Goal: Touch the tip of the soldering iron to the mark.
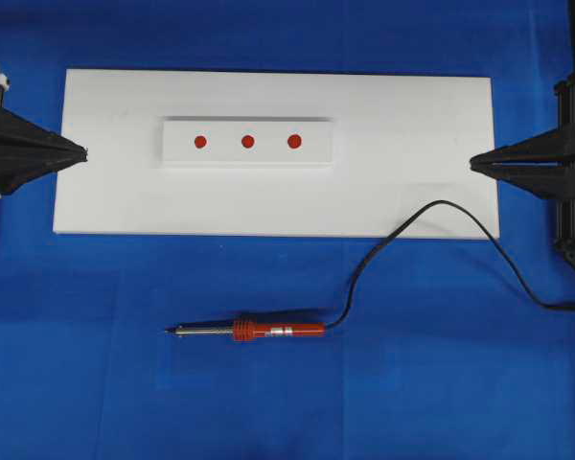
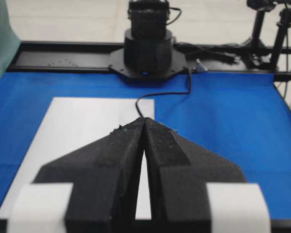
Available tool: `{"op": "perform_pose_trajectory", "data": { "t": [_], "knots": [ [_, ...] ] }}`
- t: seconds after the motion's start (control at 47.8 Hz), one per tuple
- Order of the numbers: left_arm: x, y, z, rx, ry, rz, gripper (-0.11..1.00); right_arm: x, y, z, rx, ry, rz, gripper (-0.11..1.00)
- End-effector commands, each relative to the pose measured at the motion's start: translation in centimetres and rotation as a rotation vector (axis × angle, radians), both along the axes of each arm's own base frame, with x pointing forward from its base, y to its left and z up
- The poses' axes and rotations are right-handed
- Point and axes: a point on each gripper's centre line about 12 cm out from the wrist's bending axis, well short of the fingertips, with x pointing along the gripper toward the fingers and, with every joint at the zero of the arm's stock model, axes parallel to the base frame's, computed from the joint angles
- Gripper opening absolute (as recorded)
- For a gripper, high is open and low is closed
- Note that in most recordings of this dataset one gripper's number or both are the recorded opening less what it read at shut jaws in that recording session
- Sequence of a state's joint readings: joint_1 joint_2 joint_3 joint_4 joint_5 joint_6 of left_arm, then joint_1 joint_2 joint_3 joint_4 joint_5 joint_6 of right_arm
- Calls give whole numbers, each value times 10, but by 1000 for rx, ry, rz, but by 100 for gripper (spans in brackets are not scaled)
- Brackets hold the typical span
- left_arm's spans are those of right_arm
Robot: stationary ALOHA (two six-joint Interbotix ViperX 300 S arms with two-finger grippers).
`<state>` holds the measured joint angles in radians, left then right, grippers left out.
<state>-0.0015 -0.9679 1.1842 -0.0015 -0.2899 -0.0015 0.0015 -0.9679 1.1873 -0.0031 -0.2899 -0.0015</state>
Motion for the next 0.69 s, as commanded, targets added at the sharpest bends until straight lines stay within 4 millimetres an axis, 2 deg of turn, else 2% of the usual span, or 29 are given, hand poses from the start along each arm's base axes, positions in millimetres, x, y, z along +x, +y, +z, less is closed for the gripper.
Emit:
{"op": "perform_pose_trajectory", "data": {
  "t": [0.0, 0.126, 0.586, 0.67],
  "knots": [
    [2, -1, 1, -5, 25, -4, 0, 3, -1, 12, 6, -28, -5, 0],
    [0, -2, 2, -15, 26, -11, 0, 3, -1, 12, 3, -18, -5, -6],
    [-2, -2, 4, -8, 18, -11, 0, 3, -1, 11, 18, 2, -5, -6],
    [-3, -2, 3, -6, 18, -11, 0, 3, -1, 12, 20, 0, -4, -1]
  ]
}}
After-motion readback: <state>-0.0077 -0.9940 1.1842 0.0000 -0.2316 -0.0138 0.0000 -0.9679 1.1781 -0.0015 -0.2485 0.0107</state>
